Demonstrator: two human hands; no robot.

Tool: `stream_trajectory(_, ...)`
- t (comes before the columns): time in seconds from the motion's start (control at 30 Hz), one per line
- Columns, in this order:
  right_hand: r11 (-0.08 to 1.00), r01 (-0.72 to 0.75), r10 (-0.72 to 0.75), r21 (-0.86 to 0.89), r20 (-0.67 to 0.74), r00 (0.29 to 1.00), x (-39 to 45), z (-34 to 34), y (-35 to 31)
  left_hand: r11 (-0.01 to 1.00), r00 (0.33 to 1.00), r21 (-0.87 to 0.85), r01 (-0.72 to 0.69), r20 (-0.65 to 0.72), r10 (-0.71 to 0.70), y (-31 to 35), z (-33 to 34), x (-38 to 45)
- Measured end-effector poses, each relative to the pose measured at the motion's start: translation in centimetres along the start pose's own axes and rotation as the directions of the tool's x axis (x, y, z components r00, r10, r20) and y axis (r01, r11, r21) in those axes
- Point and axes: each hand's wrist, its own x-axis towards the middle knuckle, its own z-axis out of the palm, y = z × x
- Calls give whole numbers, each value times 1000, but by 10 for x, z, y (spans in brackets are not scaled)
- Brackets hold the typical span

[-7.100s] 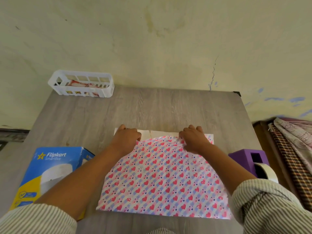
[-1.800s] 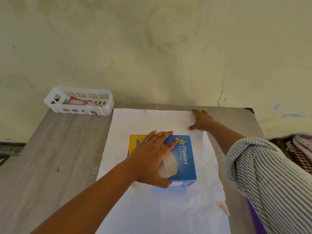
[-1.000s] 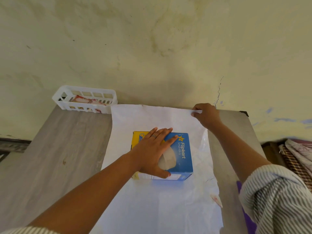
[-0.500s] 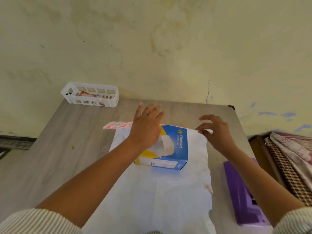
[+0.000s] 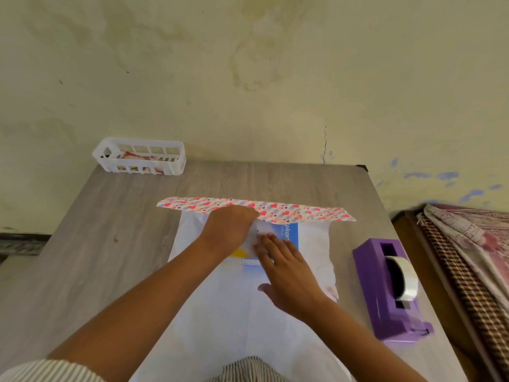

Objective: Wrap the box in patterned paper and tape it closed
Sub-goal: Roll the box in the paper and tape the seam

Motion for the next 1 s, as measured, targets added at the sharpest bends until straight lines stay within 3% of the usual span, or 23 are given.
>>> stream_trajectory(0.13, 999, -50, 50, -1, 152, 987, 22, -10, 10, 999, 997, 11, -32, -76, 33, 5, -14, -3)
stream_trajectory(0.37, 998, -49, 62, -48, 315, 947, 58, -31, 30, 999, 999, 27, 44, -16, -44, 5, -38, 6)
stream_trajectory(0.5, 999, -50, 53, -18, 316, 947, 64, -35, 33, 999, 998, 16, 49, -25, -49, 0, -40, 8)
stream_trajectory(0.73, 982, 35, -82, 183, 256, 963, 38, -50, 35, 992, 995, -92, 85, -44, -90, -8, -45, 12)
stream_trajectory(0.9, 962, -39, -37, 270, 270, 962, 22, -35, 37, 993, 995, -86, 87, -43, -91, -5, -44, 12)
stream_trajectory(1.0, 971, -51, -13, 232, 264, 964, 13, -37, 29, 992, 996, -97, 80, -43, -84, -1, -45, 6)
